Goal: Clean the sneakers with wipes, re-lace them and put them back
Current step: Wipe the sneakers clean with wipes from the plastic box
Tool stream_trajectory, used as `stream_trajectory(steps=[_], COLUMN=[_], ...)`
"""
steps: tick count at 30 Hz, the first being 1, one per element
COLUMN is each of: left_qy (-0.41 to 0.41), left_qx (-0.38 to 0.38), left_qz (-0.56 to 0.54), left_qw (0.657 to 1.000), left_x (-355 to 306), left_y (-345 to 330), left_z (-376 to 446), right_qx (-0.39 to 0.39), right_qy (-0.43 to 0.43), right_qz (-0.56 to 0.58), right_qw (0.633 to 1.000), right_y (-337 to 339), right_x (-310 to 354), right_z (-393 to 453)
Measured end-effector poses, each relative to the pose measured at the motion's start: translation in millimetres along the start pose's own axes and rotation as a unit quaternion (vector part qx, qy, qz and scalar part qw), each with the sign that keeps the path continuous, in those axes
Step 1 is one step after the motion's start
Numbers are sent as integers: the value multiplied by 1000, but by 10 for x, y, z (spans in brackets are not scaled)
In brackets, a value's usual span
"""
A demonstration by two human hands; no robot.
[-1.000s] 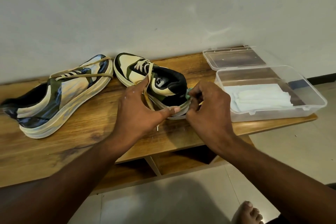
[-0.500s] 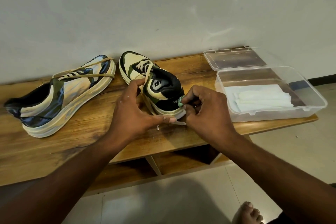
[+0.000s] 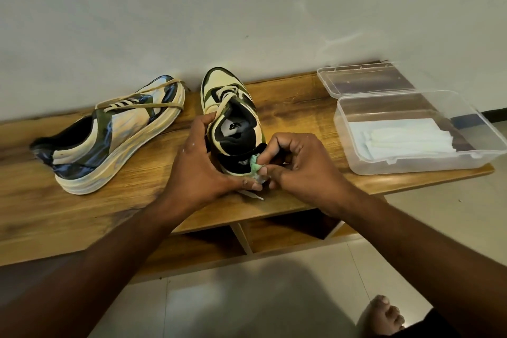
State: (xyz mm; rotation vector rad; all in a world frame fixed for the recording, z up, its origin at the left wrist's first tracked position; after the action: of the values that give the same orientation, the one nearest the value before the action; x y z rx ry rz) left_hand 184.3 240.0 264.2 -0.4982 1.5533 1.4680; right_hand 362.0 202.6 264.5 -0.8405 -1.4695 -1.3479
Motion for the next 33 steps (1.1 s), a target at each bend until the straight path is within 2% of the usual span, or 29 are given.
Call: stream_trajectory(steps=[3,7,13,18,24,29,33], left_qy=[-7,-28,-51,-43,-37,-32,-21], left_qx=[4,18,45,58,54,50,49], left_qz=[21,35,24,32,37,40,40], left_qw=[1000,999,997,997,997,997,998], left_x=[17,7,16,79,120,117,141], left_y=[33,92,127,178,197,203,195], left_z=[-24,-29,-59,-56,-61,-60,-58], right_qx=[37,52,-80,-32,-30,25,-14], right_qy=[0,36,-22,-4,41,45,16], right_qz=[45,-16,-149,-123,-139,-160,-150], right_qw=[998,998,985,992,989,986,989], right_y=[-166,-237,224,-41,-121,-289,-111], right_x=[28,195,-4,-26,70,92,-14], right_z=[42,73,180,151,37,-12,127])
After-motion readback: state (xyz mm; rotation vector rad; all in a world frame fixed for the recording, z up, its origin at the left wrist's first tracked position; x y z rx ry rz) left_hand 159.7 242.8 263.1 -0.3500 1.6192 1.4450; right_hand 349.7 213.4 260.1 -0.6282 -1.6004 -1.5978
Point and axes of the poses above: each hand's wrist, its own z-axis towards the middle knuckle, its own y-axis out of the back of the hand, x = y × z, the point moved 10 cm from there along z, towards the middle knuckle, and after that the axes turned 6 degrees about x, right-handed, at the moved point
